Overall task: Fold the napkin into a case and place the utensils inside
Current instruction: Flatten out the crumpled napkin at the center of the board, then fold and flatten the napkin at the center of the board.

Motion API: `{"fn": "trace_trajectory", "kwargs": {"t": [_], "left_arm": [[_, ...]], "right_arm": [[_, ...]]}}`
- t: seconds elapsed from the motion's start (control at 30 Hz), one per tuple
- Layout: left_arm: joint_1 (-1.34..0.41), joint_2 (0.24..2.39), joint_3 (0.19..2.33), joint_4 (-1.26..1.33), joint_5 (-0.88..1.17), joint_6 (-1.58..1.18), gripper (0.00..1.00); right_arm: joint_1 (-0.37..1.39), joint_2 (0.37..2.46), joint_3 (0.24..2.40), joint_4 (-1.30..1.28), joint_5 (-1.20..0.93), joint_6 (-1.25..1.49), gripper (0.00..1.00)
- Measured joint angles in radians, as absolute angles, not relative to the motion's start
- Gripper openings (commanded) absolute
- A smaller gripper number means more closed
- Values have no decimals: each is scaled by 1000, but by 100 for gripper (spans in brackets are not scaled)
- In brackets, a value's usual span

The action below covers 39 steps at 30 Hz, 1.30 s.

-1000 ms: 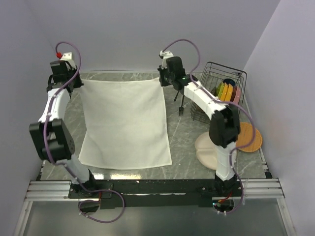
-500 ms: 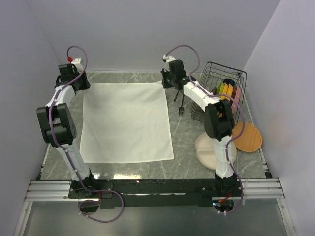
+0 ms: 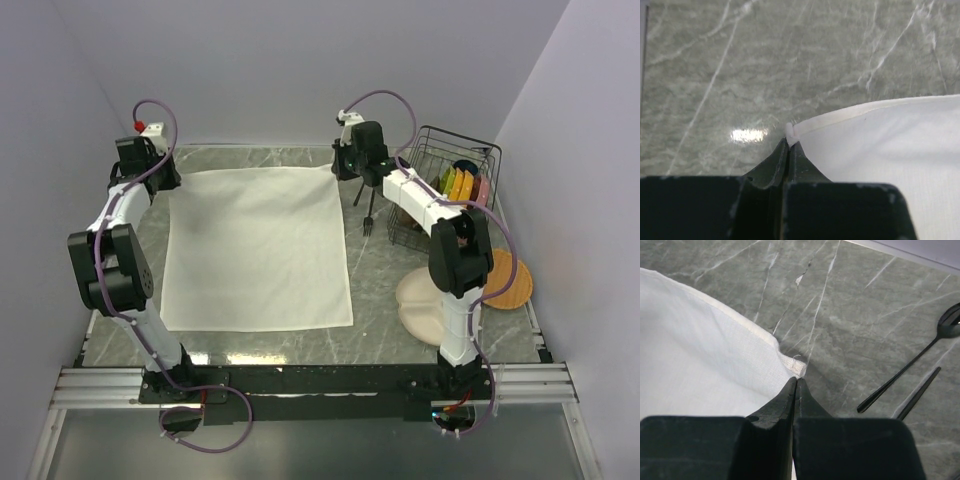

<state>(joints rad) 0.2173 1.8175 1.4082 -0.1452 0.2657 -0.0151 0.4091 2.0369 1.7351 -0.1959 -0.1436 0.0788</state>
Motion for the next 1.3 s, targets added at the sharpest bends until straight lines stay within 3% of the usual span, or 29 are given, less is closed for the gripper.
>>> {"fn": "trace_trajectory", "kwargs": {"t": [0.27, 0.33, 0.37, 0.4, 0.47, 0.5, 0.6, 0.63, 0.87, 1.13, 1.3], "left_arm": [[222, 1881, 1419, -207, 231, 14, 2], [227, 1925, 1442, -202, 228, 14, 7], [230, 1953, 1455, -194, 229, 13, 14], [231, 1973, 1465, -184, 230, 7, 41], [234, 2020, 1496, -176, 230, -2, 65], [235, 2046, 1524, -186, 229, -12, 71], [239, 2131, 1646, -217, 215, -31, 79], [242, 2149, 1676, -223, 212, -36, 81], [249, 2180, 1769, -242, 212, -38, 79], [250, 2362, 2000, -301, 204, -69, 70], [250, 2419, 2010, -336, 200, -91, 68]], "right_arm": [[410, 2112, 1821, -227, -133, 86, 0], [410, 2143, 1848, -223, -119, 90, 0], [410, 2159, 1857, -218, -111, 93, 0], [410, 2169, 1861, -218, -105, 95, 15], [410, 2208, 1892, -229, -92, 104, 40], [410, 2235, 1924, -236, -88, 109, 62], [408, 2318, 2022, -268, -83, 119, 82], [406, 2330, 2033, -278, -84, 117, 84], [382, 2347, 2066, -317, -96, 125, 90], [364, 2454, 2208, -323, -106, 184, 84], [364, 2497, 2225, -334, -106, 217, 83]]}}
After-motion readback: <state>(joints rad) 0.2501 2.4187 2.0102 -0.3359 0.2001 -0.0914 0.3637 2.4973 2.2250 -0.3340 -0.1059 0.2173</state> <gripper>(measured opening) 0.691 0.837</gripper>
